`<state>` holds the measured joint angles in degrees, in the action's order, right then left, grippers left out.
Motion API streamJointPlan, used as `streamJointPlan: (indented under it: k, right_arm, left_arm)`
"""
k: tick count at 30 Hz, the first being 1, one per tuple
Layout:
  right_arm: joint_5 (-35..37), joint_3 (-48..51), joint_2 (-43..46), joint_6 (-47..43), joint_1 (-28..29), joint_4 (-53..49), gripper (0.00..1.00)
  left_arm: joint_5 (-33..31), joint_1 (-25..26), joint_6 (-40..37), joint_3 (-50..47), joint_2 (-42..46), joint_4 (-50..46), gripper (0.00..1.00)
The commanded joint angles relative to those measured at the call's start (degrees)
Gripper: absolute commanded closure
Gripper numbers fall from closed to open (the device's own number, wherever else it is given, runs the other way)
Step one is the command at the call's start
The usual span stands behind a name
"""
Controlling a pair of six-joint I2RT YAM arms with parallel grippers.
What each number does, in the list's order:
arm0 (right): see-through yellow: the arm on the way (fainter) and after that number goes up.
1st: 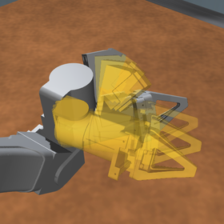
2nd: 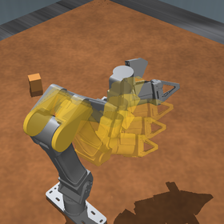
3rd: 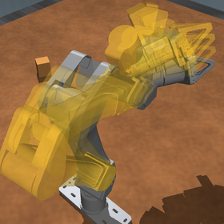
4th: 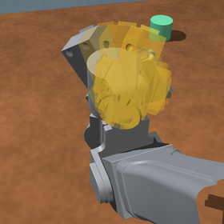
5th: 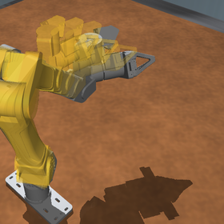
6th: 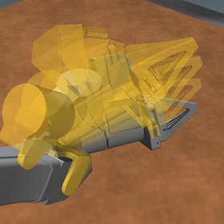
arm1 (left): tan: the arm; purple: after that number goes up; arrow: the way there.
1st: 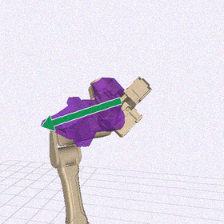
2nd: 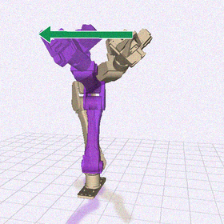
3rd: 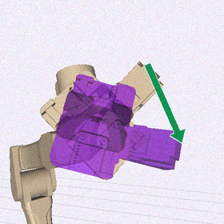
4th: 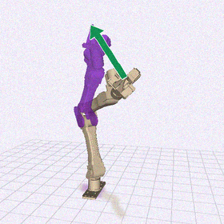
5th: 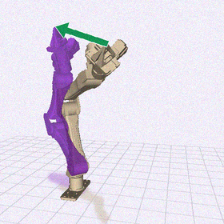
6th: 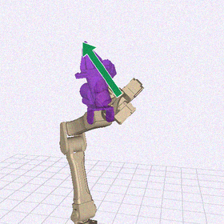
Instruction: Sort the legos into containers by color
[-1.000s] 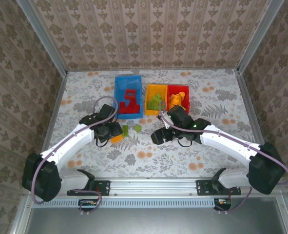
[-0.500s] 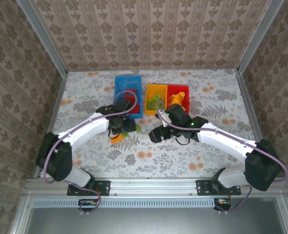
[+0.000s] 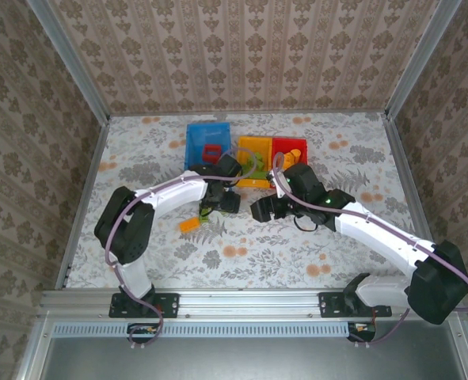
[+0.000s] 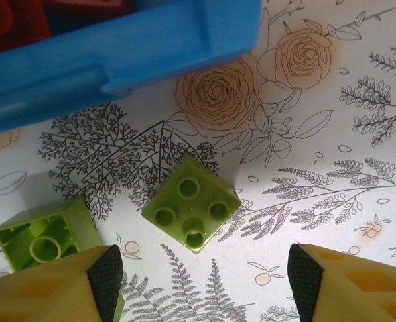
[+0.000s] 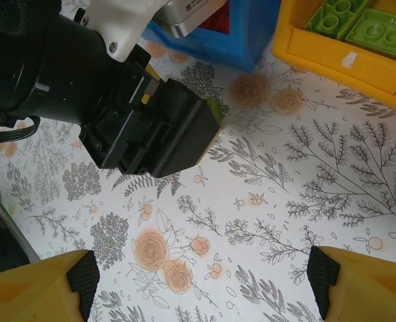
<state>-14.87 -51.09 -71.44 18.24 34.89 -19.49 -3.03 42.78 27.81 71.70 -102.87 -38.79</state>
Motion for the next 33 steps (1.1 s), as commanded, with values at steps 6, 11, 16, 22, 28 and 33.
streamJointPlan:
  k: [6, 11, 16, 22, 28, 33]
  right_arm:
    - [-0.68, 1.04, 0.91, 1.73, -0.71, 0.48, 0.16]
    - [-1.03, 0.91, 0.69, 2.09, -0.85, 0.24, 0.15]
    - [-1.03, 0.92, 0.6, 2.2, -0.88, -0.4, 0.16]
    - [-1.22, 0.83, 0.34, 2.52, -1.06, -0.63, 0.16]
    - [-1.24, 0.49, -0.45, 2.85, -1.17, -0.39, 0.16]
    - [-1.31, 0.01, -0.48, 2.92, -1.23, -0.53, 0.16]
  left_arm:
    - [-0.77, 0.47, -8.24, 3.24, -4.63, -0.87, 0.32]
    - [-1.1, 0.1, -10.22, 4.82, -6.76, -0.82, 0.31]
    - [-0.77, 0.32, -11.09, 4.85, -7.85, -0.26, 0.32]
    - [-0.31, 1.11, -11.38, 3.43, -8.74, -0.07, 0.39]
    - [0.21, 2.19, -9.96, 1.55, -6.87, 0.87, 0.55]
    - [-0.45, 3.56, -7.72, 1.4, -5.33, 0.76, 0.73]
